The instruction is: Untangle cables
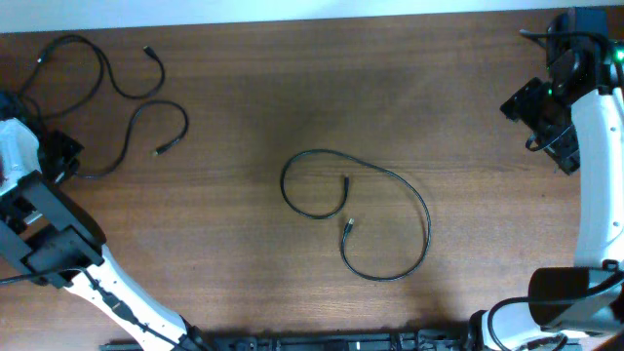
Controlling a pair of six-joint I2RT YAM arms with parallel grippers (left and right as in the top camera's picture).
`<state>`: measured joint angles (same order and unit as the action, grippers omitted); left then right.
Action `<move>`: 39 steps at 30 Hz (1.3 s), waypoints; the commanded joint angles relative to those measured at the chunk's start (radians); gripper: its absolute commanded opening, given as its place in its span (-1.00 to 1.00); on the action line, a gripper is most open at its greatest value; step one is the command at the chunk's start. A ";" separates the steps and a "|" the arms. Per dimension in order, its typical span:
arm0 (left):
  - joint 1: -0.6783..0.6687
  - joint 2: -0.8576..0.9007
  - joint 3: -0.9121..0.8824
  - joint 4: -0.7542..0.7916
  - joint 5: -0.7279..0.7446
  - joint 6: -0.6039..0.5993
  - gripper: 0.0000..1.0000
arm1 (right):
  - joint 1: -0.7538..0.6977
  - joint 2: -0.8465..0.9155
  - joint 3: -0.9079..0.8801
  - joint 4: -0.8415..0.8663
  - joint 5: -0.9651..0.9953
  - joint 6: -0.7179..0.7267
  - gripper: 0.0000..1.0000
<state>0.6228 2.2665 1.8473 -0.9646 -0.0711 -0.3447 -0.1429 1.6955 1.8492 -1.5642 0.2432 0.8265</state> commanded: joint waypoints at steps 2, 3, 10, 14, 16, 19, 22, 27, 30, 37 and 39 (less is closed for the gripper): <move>0.010 0.010 -0.006 -0.015 -0.087 -0.071 -1.00 | -0.002 -0.005 0.001 -0.002 0.016 -0.007 0.97; 0.010 0.010 -0.006 -0.016 -0.087 -0.096 -1.00 | -0.002 -0.005 0.001 -0.002 0.016 -0.007 0.97; 0.047 0.010 -0.006 0.006 -0.084 -0.381 -1.00 | -0.002 -0.005 0.001 -0.002 0.016 -0.007 0.97; 0.089 0.010 -0.006 0.044 -0.083 -0.362 -1.00 | -0.002 -0.005 0.001 -0.002 0.016 -0.007 0.97; 0.087 0.010 -0.006 0.122 -0.004 -0.196 -1.00 | -0.002 -0.005 0.001 -0.002 0.016 -0.007 0.97; 0.085 0.010 -0.006 0.138 0.031 -0.168 -1.00 | -0.002 -0.005 0.001 -0.002 0.016 -0.007 0.97; 0.084 0.010 -0.006 0.136 0.031 -0.101 -0.96 | -0.002 -0.005 0.001 -0.002 0.016 -0.007 0.97; 0.088 0.005 0.010 0.085 0.031 -0.102 0.39 | -0.002 -0.005 0.001 -0.002 0.016 -0.007 0.97; 0.088 -0.013 0.142 -0.048 0.031 -0.103 0.98 | -0.002 -0.005 0.001 -0.002 0.016 -0.007 0.97; 0.058 -0.114 0.248 -0.113 0.780 0.032 0.98 | -0.002 -0.005 0.001 -0.002 0.016 -0.007 0.97; -0.045 -0.113 0.248 -0.177 0.865 0.163 0.98 | -0.002 -0.005 0.001 -0.002 0.016 -0.007 0.97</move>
<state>0.6785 2.1830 2.0750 -1.0931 0.5648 -0.3393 -0.1429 1.6955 1.8492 -1.5642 0.2436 0.8257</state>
